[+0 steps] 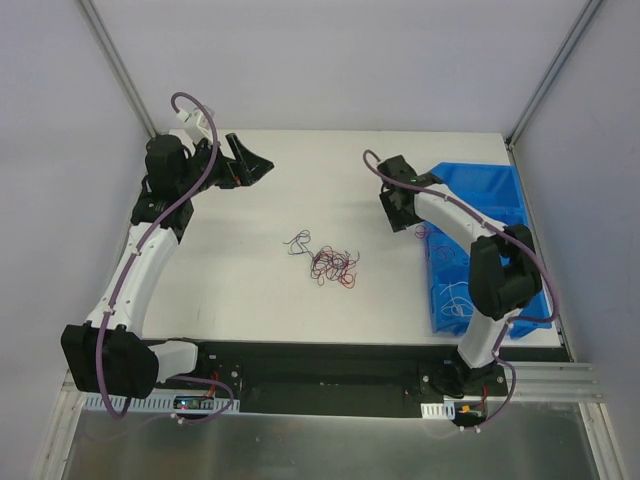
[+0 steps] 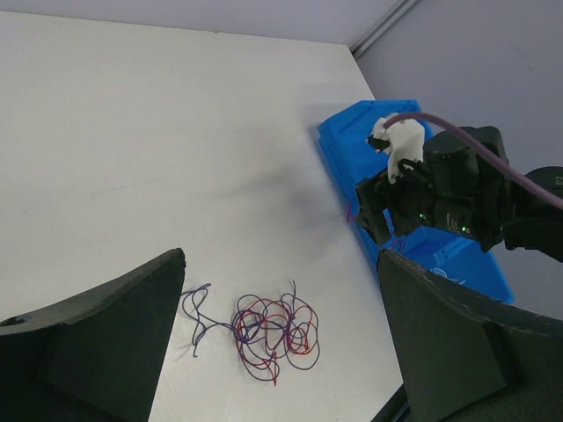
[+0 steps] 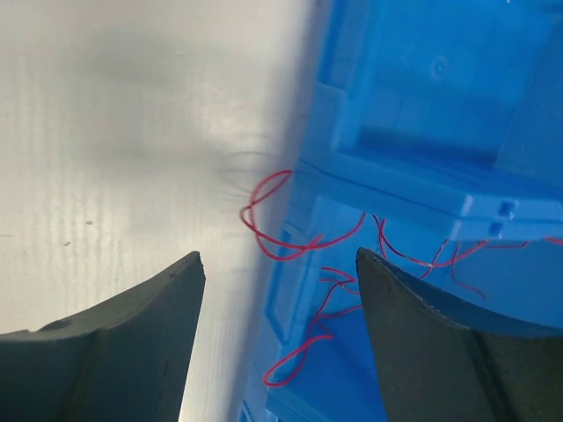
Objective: Untangle the cables
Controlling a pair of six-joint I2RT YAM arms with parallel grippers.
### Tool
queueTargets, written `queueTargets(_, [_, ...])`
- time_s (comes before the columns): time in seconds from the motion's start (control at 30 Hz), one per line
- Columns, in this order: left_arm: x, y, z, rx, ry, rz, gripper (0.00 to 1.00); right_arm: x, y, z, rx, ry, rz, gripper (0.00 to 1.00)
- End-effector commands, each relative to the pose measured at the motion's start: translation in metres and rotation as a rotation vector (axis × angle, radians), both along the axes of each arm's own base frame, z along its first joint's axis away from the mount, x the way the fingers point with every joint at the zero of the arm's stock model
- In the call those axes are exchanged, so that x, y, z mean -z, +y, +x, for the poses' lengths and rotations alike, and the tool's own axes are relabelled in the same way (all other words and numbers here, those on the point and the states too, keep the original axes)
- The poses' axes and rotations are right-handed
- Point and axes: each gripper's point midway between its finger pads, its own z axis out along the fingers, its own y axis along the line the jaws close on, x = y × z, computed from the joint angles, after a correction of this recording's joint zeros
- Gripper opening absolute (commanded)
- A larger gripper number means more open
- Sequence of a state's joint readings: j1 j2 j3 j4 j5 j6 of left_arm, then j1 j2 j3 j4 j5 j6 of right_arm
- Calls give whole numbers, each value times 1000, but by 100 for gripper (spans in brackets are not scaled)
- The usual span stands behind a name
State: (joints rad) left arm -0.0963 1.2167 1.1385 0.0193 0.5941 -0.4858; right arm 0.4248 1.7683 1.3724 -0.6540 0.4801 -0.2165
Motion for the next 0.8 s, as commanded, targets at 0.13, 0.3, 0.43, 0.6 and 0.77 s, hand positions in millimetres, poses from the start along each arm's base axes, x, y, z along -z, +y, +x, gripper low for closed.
queueTargets(0.13, [-23, 1, 4, 12, -59, -23, 89, -5, 17, 20, -190, 36, -223, 58])
queueTargets(0.3, [-22, 1, 5, 16, -54, -32, 89, 14, 11, 19, -206, 101, -292, 55])
queueTargets(0.43, [-22, 1, 5, 22, -50, -40, 89, 28, 10, 18, -225, 142, -317, 53])
queueTargets(0.6, [-19, 2, 6, 20, -41, -44, 89, 36, 4, 15, -221, 169, -358, 49])
queueTargets(0.77, [-20, 1, 6, 23, -44, -46, 89, 41, -4, 12, -213, 196, -421, 46])
